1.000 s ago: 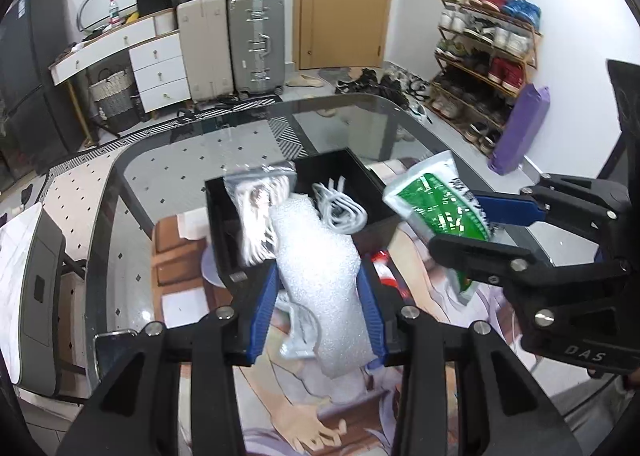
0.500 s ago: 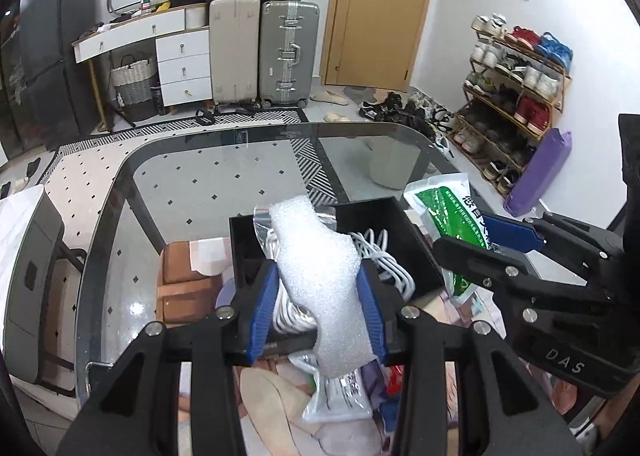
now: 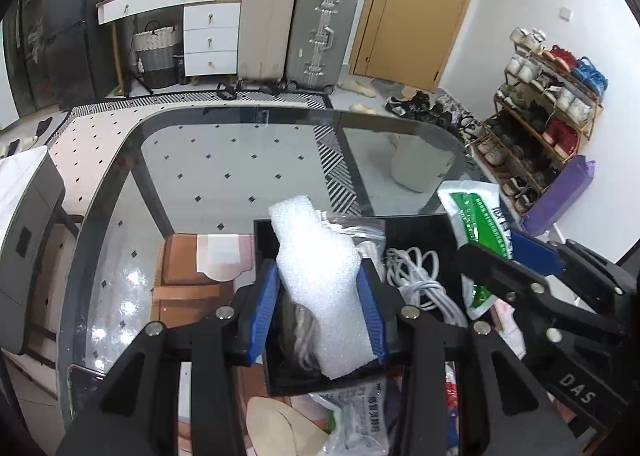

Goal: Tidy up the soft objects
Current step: 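Carry the foam sheet and green packet into the black box and release both, then grasp the white medicine packet with the left tool while the right tool grasps the balloon glue bag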

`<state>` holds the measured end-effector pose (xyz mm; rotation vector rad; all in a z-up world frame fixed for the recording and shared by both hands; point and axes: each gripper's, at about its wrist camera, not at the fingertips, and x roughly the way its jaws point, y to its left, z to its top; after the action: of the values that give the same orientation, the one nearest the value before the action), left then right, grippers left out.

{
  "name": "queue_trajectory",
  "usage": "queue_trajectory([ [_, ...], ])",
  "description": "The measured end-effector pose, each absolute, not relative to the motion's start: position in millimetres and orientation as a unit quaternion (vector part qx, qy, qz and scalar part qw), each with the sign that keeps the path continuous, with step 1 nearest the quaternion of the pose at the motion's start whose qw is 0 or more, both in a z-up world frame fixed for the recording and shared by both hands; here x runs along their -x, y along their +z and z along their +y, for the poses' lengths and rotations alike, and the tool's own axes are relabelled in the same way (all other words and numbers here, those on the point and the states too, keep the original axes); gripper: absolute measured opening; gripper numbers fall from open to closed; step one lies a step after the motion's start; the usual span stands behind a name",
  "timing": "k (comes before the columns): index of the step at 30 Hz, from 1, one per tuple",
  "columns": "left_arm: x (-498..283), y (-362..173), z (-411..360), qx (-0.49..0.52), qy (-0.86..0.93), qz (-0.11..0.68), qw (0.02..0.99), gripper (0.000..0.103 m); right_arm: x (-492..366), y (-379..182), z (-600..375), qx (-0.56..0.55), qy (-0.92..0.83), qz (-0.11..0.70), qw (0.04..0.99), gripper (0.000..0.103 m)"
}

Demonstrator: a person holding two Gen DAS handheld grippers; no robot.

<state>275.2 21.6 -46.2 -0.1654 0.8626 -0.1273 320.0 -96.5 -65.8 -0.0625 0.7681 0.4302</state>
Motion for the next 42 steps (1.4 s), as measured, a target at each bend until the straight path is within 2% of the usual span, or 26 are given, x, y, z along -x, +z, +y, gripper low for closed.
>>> queue_trajectory([
  [15, -280.9, -59.2, 10.9, 0.057, -0.064, 0.432, 0.898, 0.04, -334.3, -100.6, -96.8, 0.028, 0.202, 0.419, 0.885, 0.037],
  [17, -280.5, -57.2, 11.6, 0.06, -0.065, 0.43, 0.898, 0.044, -334.0, -101.6, -98.8, 0.026, 0.202, 0.42, 0.884, 0.038],
  [18, -280.3, -56.5, 12.6, 0.061, -0.064, 0.428, 0.899, 0.056, -333.7, -101.4, -100.1, 0.026, 0.202, 0.42, 0.884, 0.04],
  [23, -277.8, -53.7, 16.0, 0.061, -0.066, 0.423, 0.902, 0.061, -330.4, -100.2, -105.1, 0.018, 0.195, 0.421, 0.886, 0.05],
  [28, -271.3, -46.4, 16.5, 0.054, -0.055, 0.411, 0.909, 0.079, -323.4, -94.7, -113.7, 0.009, 0.198, 0.424, 0.883, 0.051],
  [42, -227.1, -32.5, 16.2, 0.03, -0.055, 0.416, 0.907, 0.082, -275.6, -90.7, -126.7, 0.042, 0.206, 0.448, 0.869, 0.051],
])
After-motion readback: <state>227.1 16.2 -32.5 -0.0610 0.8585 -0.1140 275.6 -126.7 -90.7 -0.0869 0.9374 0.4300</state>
